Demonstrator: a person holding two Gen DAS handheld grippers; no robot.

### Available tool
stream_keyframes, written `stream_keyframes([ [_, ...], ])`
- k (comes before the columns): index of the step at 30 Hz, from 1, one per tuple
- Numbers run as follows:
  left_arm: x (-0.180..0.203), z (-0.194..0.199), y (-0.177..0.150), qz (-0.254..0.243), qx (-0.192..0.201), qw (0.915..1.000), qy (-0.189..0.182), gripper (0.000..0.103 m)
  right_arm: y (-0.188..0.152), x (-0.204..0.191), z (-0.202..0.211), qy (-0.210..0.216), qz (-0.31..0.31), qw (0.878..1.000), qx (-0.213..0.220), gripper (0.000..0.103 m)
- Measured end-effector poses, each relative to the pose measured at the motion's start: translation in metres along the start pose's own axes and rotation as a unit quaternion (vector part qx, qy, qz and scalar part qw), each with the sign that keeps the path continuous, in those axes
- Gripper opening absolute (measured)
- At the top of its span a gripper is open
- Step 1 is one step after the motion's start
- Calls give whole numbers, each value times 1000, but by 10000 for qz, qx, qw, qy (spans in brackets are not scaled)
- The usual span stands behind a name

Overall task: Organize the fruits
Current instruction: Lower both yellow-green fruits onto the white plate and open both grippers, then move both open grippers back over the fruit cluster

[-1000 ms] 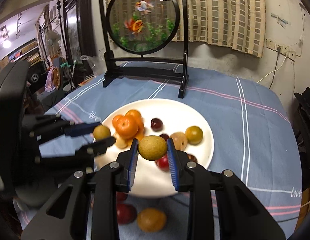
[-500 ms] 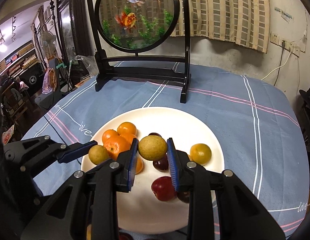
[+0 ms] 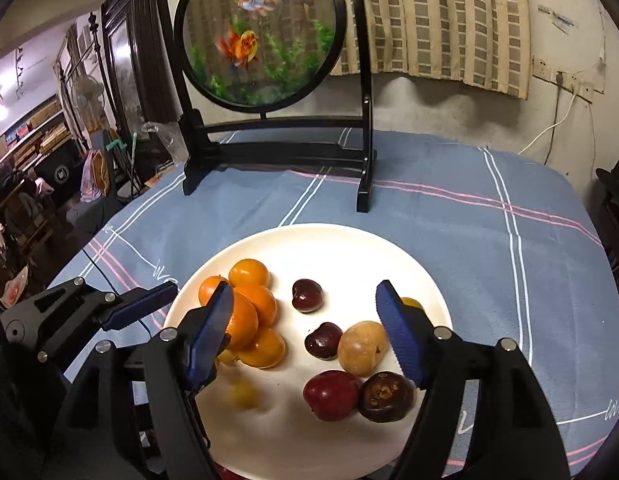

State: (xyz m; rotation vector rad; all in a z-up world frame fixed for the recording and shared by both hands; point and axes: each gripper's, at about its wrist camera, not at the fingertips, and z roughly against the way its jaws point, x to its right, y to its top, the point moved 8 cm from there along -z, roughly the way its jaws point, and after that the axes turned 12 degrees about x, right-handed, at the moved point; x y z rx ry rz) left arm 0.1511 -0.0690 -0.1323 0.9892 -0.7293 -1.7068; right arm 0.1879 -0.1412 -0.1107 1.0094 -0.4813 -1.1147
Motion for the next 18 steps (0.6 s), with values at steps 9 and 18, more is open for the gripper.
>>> stream_keyframes([
  [9, -20, 25, -8, 354, -19, 9993, -98, 56, -10, 3, 40, -52, -36, 9999, 80, 74],
  [18, -43, 84, -57, 595, -98, 9979, -253, 61, -81, -12, 120, 162, 329, 9993, -95, 74],
])
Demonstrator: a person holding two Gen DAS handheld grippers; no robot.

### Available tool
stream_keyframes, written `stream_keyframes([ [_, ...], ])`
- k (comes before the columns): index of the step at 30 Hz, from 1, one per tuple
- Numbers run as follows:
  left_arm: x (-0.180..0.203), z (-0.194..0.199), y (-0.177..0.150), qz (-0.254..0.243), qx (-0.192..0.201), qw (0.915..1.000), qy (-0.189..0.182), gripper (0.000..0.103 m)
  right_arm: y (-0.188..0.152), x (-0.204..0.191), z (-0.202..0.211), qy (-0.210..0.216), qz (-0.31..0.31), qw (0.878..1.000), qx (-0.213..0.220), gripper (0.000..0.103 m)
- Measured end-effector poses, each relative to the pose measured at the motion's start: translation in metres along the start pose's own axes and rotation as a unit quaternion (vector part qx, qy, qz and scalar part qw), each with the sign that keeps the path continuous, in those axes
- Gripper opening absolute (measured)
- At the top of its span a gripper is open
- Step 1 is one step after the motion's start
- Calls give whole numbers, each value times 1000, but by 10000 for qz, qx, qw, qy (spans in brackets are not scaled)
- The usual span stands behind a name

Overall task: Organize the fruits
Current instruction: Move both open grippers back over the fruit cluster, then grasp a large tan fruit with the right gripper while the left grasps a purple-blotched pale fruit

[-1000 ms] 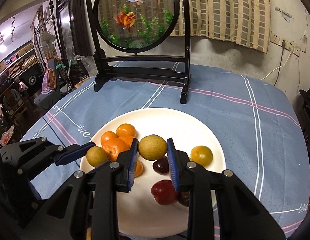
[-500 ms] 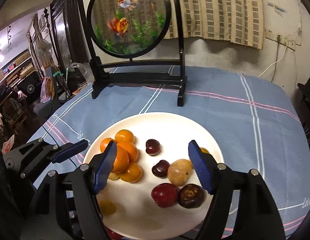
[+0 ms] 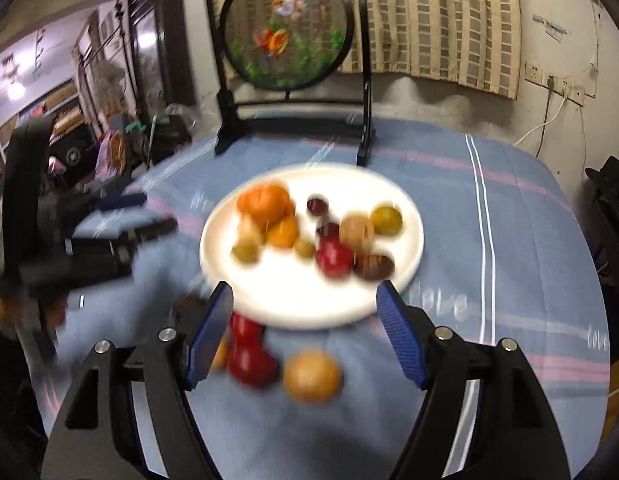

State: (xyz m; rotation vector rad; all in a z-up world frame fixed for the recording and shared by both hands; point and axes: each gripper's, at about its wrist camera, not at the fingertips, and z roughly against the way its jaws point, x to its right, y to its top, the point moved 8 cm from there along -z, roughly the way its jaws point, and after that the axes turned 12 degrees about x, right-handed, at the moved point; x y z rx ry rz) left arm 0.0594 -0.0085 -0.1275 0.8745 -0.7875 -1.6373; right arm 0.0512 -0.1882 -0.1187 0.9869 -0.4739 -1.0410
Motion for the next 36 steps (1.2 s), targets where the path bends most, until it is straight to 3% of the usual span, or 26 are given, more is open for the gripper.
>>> stream_keyframes([
  [7, 22, 25, -47, -284, -244, 9987, -343, 67, -68, -5, 9, -222, 786, 9949, -600, 74],
  [13, 27, 31, -60, -375, -365, 9973, -508, 68, -74, -3, -27, -260, 1041, 9907, -832, 74],
  [17, 37, 33, -64, -562, -380, 9956, -649, 68, -81, 0, -51, -276, 1240, 9863, -1051, 58],
  [18, 42, 32, -65, -594, -391, 9950, -703, 68, -81, -1, -54, -163, 1223, 9869, -1043, 45],
  [26, 90, 19, -65, -924, -379, 9881, -1174, 68, -80, 4, -32, -27, 935, 9917, -878, 44],
  [28, 100, 12, -66, -1019, -411, 9855, -1291, 66, -81, 10, -22, -37, 810, 9931, -850, 44],
  [32, 101, -6, -70, -996, -620, 9842, -1326, 49, -86, 15, -13, -30, 748, 9935, -858, 44],
  [36, 99, -23, -72, -844, -795, 9842, -1335, 43, -90, 18, -11, 10, 626, 9944, -849, 44],
])
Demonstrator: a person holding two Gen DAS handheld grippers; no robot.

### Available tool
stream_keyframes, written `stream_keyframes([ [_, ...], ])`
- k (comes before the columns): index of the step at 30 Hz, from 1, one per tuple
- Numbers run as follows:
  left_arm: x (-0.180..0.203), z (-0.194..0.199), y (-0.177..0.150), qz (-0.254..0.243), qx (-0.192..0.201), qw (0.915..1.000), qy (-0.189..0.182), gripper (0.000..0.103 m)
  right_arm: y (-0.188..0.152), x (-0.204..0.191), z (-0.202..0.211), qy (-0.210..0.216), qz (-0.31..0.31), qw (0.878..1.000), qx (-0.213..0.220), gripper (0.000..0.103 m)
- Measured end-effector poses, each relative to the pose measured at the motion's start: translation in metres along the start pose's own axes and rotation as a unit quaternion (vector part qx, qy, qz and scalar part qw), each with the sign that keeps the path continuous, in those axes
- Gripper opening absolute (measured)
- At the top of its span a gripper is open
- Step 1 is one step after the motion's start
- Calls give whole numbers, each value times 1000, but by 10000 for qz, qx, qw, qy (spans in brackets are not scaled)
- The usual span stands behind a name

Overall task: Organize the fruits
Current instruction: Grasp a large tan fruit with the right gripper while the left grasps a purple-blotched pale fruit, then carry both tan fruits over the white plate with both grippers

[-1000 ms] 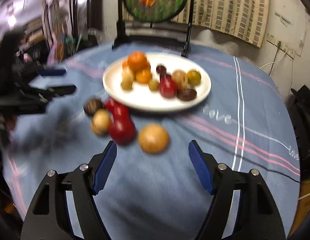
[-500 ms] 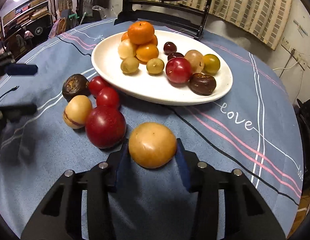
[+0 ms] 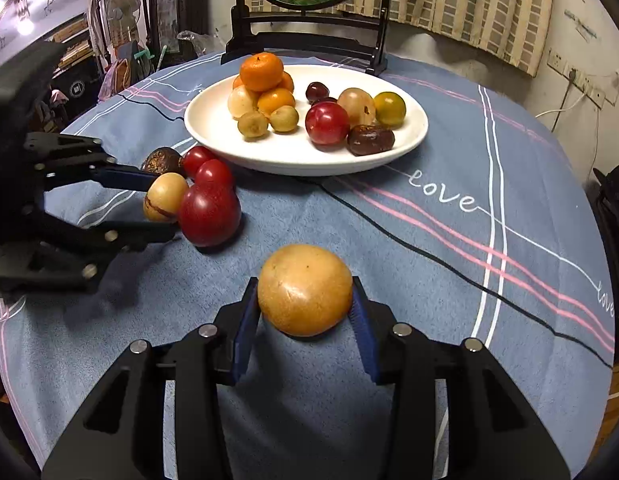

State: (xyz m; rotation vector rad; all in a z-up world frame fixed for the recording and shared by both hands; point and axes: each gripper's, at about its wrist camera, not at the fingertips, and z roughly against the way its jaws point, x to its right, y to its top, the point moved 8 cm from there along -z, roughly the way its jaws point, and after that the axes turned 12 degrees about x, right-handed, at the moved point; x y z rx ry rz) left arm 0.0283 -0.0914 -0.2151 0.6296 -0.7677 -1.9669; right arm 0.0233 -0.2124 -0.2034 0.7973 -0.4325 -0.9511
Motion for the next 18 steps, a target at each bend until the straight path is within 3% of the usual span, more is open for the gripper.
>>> stream_keyframes([
  [11, -1, 14, 0, 294, 155, 9993, -153, 38, -3, -2, 9, 32, -251, 9997, 59, 44],
  [18, -17, 39, 22, 439, 658, 9966, 231, 38, 19, -15, 18, 146, -531, 9973, 478, 44],
])
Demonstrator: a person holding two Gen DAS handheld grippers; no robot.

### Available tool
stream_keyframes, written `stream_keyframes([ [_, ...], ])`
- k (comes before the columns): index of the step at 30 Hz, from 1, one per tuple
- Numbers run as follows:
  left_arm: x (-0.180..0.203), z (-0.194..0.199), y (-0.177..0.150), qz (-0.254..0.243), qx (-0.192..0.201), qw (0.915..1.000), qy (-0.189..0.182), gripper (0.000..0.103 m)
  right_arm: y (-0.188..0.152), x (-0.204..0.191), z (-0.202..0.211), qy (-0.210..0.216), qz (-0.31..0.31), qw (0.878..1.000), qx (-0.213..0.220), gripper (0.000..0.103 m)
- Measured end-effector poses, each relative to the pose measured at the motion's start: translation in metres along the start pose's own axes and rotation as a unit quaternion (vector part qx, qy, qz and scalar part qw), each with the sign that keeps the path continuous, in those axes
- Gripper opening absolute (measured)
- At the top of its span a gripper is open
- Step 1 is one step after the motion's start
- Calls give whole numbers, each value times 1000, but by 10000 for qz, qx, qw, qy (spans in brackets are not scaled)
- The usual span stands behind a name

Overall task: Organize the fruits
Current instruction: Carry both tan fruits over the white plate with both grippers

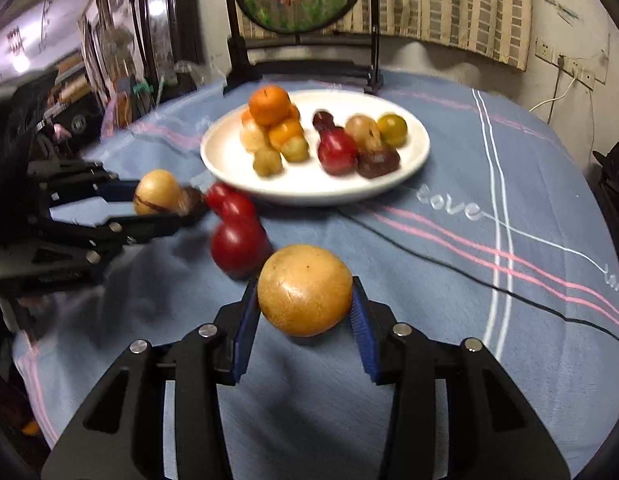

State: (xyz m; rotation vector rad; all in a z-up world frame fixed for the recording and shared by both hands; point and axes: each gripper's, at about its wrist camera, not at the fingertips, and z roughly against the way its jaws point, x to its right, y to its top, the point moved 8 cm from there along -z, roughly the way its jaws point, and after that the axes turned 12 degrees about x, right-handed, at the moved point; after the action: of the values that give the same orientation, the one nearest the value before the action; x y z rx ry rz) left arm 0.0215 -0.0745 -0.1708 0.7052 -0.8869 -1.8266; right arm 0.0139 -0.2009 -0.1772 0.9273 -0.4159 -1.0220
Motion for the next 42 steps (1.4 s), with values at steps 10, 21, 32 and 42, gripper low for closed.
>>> stream_keyframes([
  [10, 1, -2, -13, 106, -105, 9998, 126, 38, 0, -30, 0, 328, -125, 9993, 93, 44],
  [21, 4, 15, -8, -40, -23, 9994, 337, 38, -1, -39, 9, 374, -111, 9992, 91, 44],
  [32, 10, 29, 2, -186, 112, 9989, 427, 38, 1, -48, 22, 411, -6, 9991, 134, 44],
  [42, 3, 28, 36, -330, 301, 9970, 629, 38, 28, -46, 29, 318, 201, 9987, 347, 44],
])
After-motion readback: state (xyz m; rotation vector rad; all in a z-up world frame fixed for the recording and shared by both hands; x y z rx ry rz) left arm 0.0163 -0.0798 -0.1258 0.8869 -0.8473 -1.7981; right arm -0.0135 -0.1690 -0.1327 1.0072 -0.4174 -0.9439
